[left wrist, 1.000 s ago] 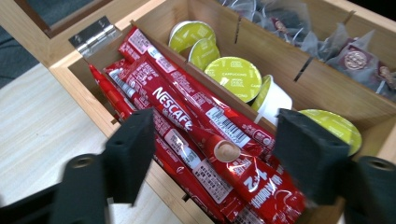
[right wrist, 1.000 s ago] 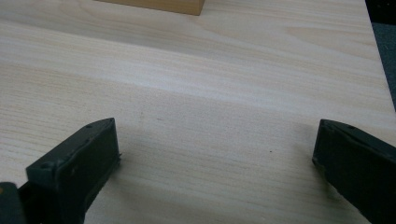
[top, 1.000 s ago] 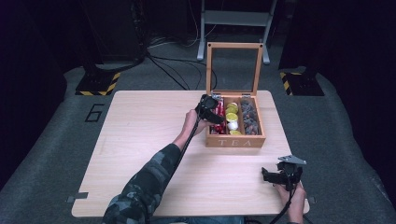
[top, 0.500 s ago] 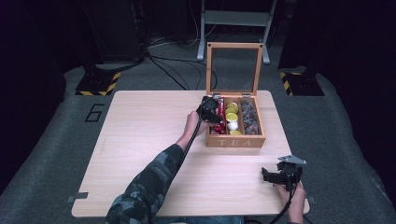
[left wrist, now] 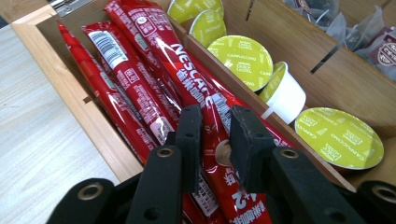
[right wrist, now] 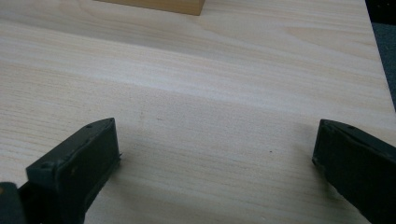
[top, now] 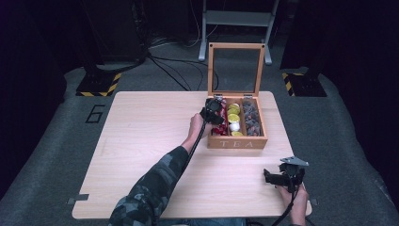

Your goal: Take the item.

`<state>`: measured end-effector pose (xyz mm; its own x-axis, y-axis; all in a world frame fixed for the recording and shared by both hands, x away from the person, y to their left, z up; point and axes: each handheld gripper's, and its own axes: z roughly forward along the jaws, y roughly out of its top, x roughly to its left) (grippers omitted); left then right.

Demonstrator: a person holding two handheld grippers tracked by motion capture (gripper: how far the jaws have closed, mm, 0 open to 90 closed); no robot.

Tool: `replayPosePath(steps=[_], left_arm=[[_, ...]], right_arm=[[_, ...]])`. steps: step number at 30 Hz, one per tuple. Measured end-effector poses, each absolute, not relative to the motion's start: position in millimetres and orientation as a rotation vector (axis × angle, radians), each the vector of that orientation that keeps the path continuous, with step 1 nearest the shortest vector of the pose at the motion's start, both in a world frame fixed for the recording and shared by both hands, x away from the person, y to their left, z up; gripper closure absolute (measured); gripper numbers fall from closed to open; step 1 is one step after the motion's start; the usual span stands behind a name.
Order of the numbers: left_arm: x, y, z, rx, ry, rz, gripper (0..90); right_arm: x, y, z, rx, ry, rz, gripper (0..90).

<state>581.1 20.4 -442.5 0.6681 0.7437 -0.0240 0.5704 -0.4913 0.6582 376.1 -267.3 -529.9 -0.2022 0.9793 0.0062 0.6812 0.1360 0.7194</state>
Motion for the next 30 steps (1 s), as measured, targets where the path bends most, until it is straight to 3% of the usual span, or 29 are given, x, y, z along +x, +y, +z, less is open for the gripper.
replayPosePath(steps=[10, 30], left_arm=[[582.6, 26.4, -440.9, 2.192, 1.048, 0.322, 80.7], [577.9, 39.8, -425.4, 2.110, 1.052, 0.303, 83.0]], right_arm=[[376.0, -267.2, -529.8, 1.592, 1.946, 0.832, 0.1], [375.9, -267.1, -529.8, 1.593, 1.946, 0.832, 0.1]])
